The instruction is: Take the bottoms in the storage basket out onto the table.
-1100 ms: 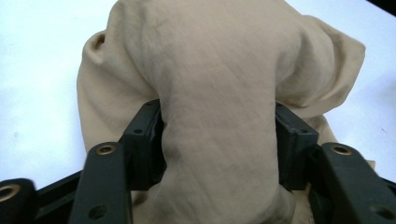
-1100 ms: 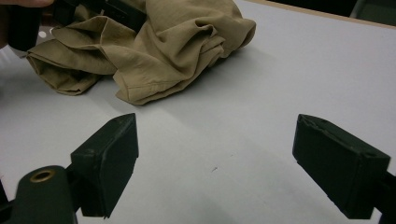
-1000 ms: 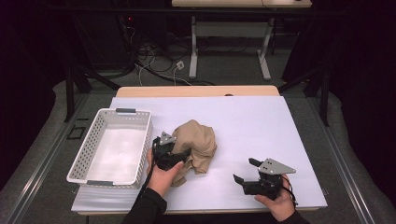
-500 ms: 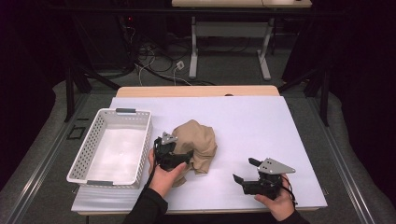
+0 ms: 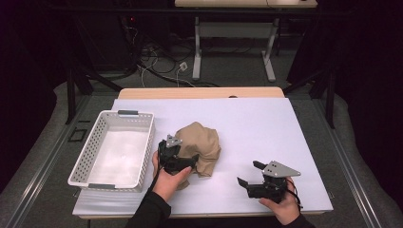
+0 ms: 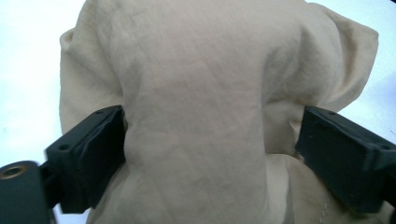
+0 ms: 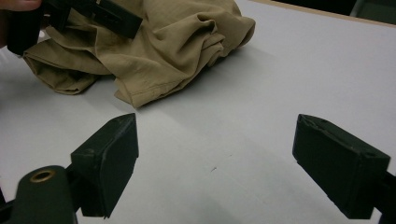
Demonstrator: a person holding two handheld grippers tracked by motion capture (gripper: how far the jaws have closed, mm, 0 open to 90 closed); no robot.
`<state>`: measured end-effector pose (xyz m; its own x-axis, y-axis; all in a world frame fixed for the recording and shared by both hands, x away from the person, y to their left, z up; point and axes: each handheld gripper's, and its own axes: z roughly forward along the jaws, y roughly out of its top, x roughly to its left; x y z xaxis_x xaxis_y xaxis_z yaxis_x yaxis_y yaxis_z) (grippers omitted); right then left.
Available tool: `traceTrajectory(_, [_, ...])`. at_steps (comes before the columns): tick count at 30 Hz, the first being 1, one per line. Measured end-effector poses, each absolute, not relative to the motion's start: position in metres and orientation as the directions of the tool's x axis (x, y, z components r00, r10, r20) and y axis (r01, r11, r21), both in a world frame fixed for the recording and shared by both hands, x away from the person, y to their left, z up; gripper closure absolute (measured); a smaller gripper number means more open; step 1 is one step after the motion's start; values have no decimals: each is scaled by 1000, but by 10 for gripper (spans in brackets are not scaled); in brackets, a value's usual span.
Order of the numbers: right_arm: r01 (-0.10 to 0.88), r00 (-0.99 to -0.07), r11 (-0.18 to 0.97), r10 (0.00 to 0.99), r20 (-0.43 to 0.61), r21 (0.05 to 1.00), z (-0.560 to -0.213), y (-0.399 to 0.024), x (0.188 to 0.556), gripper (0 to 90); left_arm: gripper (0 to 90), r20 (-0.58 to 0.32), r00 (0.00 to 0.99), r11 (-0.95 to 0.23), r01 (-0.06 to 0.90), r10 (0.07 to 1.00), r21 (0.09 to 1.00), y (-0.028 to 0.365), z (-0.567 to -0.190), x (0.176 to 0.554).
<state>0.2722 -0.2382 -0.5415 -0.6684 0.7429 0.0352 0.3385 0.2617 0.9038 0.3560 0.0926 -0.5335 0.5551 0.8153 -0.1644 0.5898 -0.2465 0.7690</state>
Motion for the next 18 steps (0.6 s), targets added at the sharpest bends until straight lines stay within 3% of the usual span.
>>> traceTrajectory(10, [339,-671,270,741,30,901,-542,-238,272,141,10,-167,550,-245,597,819,764,91,-533,356])
traceTrajectory(18, [337,-666,266,745,29,903,-542,-238,272,141,6,-172,550,-243,599,817,763,89,-532,356])
